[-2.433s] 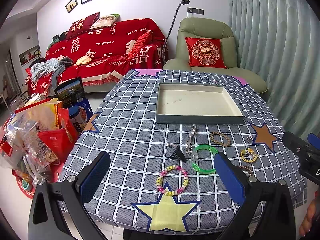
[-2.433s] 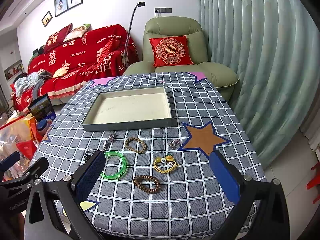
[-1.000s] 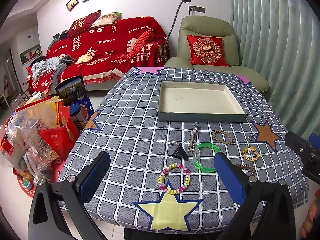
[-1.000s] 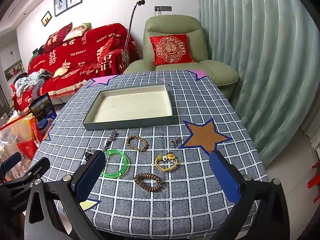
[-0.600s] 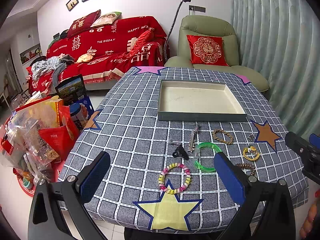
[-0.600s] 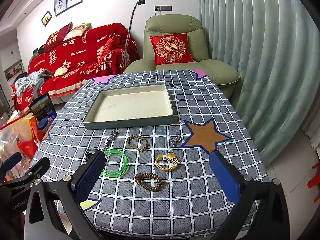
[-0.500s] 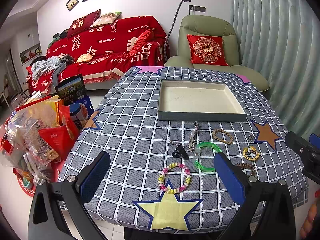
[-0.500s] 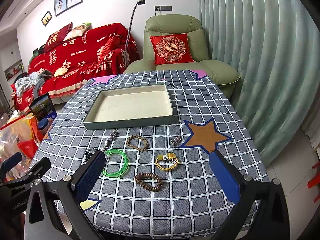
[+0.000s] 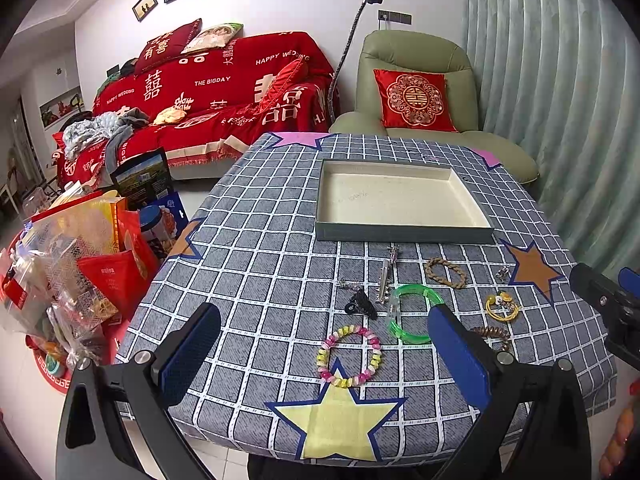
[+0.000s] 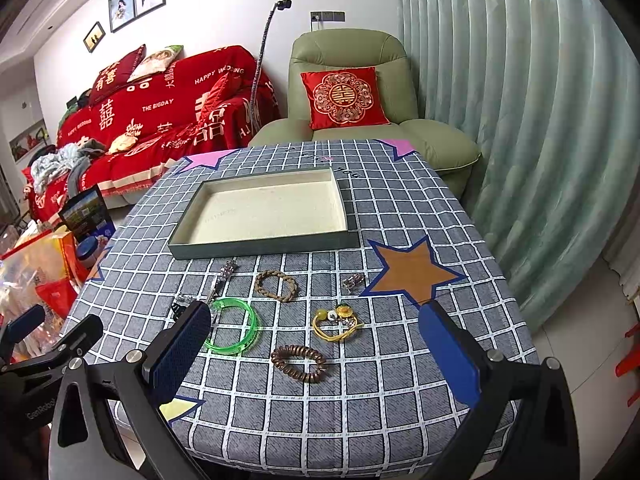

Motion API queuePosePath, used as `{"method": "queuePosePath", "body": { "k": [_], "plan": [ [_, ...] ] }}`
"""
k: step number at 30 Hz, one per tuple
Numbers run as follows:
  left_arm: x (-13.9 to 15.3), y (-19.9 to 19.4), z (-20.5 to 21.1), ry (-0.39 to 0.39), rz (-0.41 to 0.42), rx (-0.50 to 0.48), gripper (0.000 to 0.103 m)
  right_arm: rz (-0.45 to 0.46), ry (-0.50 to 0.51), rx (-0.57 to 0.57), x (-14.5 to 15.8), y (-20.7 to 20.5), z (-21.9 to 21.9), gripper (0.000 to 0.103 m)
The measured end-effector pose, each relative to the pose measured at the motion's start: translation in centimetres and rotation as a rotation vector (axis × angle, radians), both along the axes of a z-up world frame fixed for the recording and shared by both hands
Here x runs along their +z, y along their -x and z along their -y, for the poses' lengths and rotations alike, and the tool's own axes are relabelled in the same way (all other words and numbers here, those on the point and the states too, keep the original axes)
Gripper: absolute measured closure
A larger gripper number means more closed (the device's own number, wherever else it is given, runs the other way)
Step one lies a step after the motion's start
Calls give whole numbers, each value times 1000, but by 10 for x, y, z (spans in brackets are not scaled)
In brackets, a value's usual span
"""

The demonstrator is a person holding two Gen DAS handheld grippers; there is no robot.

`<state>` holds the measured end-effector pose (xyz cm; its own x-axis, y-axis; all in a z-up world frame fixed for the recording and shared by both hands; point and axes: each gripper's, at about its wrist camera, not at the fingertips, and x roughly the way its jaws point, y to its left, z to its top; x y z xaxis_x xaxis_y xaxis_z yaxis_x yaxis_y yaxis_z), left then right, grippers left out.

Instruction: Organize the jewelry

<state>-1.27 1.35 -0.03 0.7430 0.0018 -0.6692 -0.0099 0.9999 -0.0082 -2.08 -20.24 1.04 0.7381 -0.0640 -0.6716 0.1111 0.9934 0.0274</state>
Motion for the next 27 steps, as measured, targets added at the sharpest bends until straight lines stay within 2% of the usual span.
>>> {"method": "queuePosePath", "body": {
  "k": [27],
  "plan": [
    [-7, 1, -1, -3, -8, -1, 0, -3, -3, -2, 1, -1, 1, 0]
  ]
}}
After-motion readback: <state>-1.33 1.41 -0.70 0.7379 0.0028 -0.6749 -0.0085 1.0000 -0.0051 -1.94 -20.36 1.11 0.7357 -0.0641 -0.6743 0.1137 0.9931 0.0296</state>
